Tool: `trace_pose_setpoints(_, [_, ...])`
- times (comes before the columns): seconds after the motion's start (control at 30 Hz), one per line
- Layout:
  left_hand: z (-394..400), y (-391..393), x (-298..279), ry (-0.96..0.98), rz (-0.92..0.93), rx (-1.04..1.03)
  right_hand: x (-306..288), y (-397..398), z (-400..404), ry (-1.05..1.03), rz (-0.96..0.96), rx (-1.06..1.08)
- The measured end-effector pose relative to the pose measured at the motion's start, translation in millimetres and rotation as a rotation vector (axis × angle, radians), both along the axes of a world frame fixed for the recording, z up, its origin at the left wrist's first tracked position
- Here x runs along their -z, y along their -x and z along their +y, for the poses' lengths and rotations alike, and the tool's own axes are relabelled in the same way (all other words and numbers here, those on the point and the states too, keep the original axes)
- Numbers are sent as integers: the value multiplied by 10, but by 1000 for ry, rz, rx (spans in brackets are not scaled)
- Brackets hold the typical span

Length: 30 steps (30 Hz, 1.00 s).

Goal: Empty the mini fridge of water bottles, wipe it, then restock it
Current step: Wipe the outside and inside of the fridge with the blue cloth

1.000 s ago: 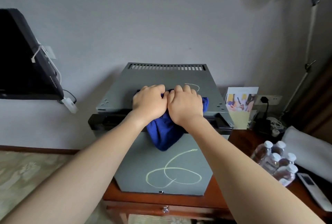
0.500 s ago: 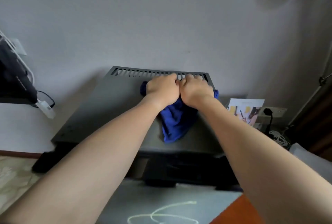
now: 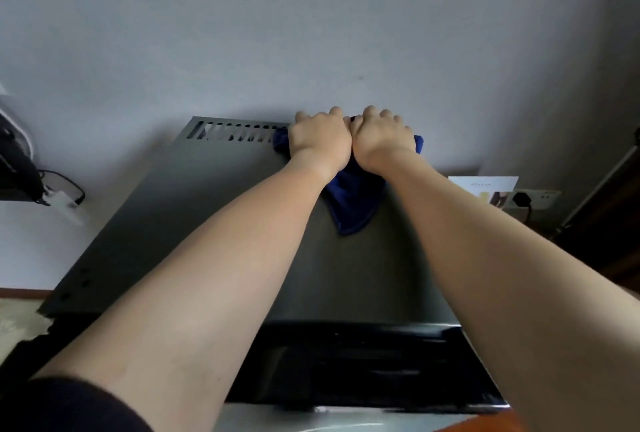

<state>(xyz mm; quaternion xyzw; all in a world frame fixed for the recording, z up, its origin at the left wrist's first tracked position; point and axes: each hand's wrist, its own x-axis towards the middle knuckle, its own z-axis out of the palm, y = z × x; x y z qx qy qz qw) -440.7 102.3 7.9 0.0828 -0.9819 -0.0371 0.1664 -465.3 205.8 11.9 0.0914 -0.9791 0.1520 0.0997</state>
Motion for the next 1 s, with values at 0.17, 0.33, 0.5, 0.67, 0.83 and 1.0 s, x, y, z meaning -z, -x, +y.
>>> trace_pose_setpoints(0.17, [169, -640, -13, 7, -3, 42, 19, -627, 225, 24, 13, -12])
trace_pose_setpoints(0.33, [492, -1519, 13, 6, 38, 50, 55, -1555, 569, 62, 64, -19])
trace_pose_setpoints(0.5, [859, -2216, 42, 16, 81, 49, 80, -2289, 942, 90, 110, -9])
trace_pose_setpoints(0.67, [1013, -2445, 47, 52, 88, 71, 86, -2546, 1119, 124, 107, -32])
trace_pose_setpoints(0.83, [940, -2175, 57, -3, 90, 102, 86, -2289, 1114, 168, 61, -43])
trace_pose_setpoints(1.0, [891, -1418, 40, -59, 55, 95, 76, -1530, 1059, 240, 17, -40])
